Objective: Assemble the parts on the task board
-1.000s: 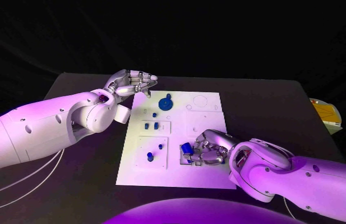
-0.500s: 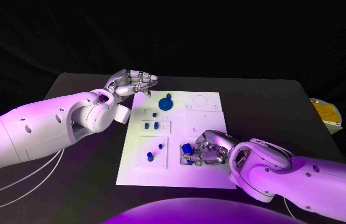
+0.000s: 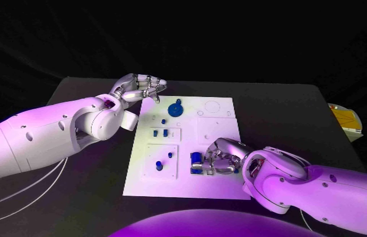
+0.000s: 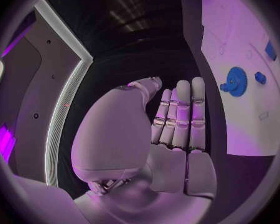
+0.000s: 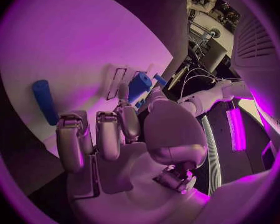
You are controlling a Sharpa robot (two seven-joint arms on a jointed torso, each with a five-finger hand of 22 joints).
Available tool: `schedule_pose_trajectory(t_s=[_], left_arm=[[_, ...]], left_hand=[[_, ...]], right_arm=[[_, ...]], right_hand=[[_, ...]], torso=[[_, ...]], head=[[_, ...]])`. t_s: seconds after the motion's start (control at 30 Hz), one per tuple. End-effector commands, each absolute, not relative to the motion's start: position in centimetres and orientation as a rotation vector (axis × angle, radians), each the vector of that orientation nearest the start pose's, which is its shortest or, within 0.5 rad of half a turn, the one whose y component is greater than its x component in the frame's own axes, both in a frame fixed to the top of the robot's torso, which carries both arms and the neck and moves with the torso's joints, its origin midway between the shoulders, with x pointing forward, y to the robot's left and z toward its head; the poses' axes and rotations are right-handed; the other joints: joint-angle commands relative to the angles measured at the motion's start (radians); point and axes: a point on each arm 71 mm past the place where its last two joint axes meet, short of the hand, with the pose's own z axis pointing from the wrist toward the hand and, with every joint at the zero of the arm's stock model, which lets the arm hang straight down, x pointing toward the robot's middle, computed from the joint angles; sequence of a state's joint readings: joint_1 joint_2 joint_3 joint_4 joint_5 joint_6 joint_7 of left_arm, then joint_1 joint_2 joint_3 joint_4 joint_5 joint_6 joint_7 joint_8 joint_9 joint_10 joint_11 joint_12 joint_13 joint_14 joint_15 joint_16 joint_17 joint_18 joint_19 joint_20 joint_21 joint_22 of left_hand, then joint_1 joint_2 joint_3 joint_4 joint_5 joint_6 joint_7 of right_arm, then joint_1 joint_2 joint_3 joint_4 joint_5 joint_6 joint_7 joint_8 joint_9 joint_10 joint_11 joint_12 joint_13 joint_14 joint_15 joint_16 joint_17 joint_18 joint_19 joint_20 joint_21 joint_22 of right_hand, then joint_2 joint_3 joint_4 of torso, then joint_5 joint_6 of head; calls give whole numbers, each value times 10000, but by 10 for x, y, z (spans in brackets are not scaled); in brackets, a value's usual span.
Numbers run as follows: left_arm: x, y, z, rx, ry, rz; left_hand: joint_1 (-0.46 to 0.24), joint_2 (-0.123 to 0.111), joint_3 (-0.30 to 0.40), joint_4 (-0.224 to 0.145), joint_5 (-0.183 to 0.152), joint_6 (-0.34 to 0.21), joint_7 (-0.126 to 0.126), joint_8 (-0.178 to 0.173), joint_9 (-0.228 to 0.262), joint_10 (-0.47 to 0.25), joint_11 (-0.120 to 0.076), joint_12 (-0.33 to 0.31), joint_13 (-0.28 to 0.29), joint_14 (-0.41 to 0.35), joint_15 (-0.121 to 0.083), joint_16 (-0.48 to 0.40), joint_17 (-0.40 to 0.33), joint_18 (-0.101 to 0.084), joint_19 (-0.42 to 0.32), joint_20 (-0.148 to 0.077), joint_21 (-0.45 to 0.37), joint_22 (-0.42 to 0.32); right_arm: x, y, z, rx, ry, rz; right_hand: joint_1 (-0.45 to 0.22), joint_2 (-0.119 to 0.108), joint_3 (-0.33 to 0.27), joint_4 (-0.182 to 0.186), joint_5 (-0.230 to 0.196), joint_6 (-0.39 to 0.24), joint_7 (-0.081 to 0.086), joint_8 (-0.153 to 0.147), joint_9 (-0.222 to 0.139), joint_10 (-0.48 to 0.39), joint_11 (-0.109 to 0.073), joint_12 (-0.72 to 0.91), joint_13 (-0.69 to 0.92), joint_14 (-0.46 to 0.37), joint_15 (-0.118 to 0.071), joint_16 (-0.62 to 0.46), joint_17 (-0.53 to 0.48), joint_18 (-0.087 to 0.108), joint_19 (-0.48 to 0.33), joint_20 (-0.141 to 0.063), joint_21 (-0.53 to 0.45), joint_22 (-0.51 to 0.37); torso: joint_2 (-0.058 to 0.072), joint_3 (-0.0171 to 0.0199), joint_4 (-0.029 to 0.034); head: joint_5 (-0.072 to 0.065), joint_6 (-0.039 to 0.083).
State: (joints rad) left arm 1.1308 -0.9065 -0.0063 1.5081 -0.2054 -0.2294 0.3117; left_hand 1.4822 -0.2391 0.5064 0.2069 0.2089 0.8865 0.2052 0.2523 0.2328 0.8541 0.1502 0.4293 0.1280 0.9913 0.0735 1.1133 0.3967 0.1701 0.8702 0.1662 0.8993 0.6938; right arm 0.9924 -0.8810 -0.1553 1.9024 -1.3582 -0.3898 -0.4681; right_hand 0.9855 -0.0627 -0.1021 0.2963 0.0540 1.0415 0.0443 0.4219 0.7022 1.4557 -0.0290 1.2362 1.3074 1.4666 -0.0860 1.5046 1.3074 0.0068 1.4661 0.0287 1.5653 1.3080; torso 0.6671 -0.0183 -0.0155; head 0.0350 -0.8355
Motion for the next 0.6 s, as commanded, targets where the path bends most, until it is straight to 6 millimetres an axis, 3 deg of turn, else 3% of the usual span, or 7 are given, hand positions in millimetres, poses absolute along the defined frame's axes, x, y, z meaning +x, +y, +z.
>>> schedule_pose_trajectory(t_s=[0.03, 0.17, 0.3, 0.43, 0.53, 0.6], left_arm=[[480, 236, -201, -9836, 15698, -14729], [480, 236, -201, -9837, 15693, -14724], [480, 237, -201, -9843, 15686, -14709], [480, 238, -201, -9850, 15683, -14692], [479, 238, -201, -9850, 15685, -14692], [479, 238, -201, -9851, 15685, -14691]], left_hand=[[-15, 101, -22, -14, 55, -68, 6, 19, 8, -81, -5, 64, 15, -68, 14, -2, -9, 135, -48, 43, -37, -12], [-19, 100, -24, -11, 52, -70, 9, 19, 8, -86, -3, 68, 15, -74, 16, -4, -10, 134, -51, 43, -39, -12], [-19, 100, -24, -11, 52, -70, 9, 19, 8, -86, -3, 68, 15, -74, 16, -4, -10, 134, -51, 43, -39, -12], [-19, 100, -24, -11, 52, -70, 9, 19, 8, -86, -3, 68, 15, -74, 16, -4, -10, 134, -51, 43, -39, -12], [-25, 99, -26, -6, 47, -74, 12, 20, 8, -95, 0, 76, 16, -84, 20, -5, -13, 132, -55, 45, -44, -13], [-25, 99, -26, -6, 47, -74, 12, 20, 8, -95, 0, 76, 16, -84, 20, -5, -13, 132, -55, 45, -44, -13]], right_arm=[[341, -136, -274, 741, 20573, 7034], [340, -136, -273, 733, 20454, 7110], [338, -136, -270, 683, 20288, 7364], [336, -138, -267, 656, 20197, 7538], [334, -140, -266, 617, 20210, 7563], [334, -141, -266, 559, 20250, 7582]], right_hand=[[-116, -51, -143, 0, -57, -101, 9, 49, 23, -73, 18, -82, 322, 686, -30, 21, 703, -68, 1047, -86, 55, 2628], [-121, -43, -157, 1, -57, -102, 9, 51, 25, -70, 18, -74, 328, 686, -30, 22, 707, -68, 1047, -85, 55, 2628], [-16, 163, -229, -17, -51, -98, 3, 80, 47, -47, 15, -34, 362, 693, -30, 32, 741, -68, 1047, -85, 55, 2628], [514, 535, -321, -40, -23, -89, -6, 119, 68, 0, 8, 42, 425, 706, -32, 49, 790, -68, 1047, -80, 55, 2628], [1358, 694, -484, -58, 35, -91, -14, 135, 60, 36, 1, 95, 477, 719, -34, 67, 852, -68, 1047, -77, 55, 2628], [1577, 715, -582, -63, 40, -85, -17, 140, 54, 47, -3, 111, 494, 727, -36, 80, 893, -68, 1047, -78, 55, 2628]], torso=[[0, 2, -3], [-4, 3, -1], [1, 9, -3], [3, 9, -7], [-2, 3, -5], [1, 6, -1]], head=[[33, -24], [33, -18], [33, -16], [38, -24], [39, -32], [39, -41]])
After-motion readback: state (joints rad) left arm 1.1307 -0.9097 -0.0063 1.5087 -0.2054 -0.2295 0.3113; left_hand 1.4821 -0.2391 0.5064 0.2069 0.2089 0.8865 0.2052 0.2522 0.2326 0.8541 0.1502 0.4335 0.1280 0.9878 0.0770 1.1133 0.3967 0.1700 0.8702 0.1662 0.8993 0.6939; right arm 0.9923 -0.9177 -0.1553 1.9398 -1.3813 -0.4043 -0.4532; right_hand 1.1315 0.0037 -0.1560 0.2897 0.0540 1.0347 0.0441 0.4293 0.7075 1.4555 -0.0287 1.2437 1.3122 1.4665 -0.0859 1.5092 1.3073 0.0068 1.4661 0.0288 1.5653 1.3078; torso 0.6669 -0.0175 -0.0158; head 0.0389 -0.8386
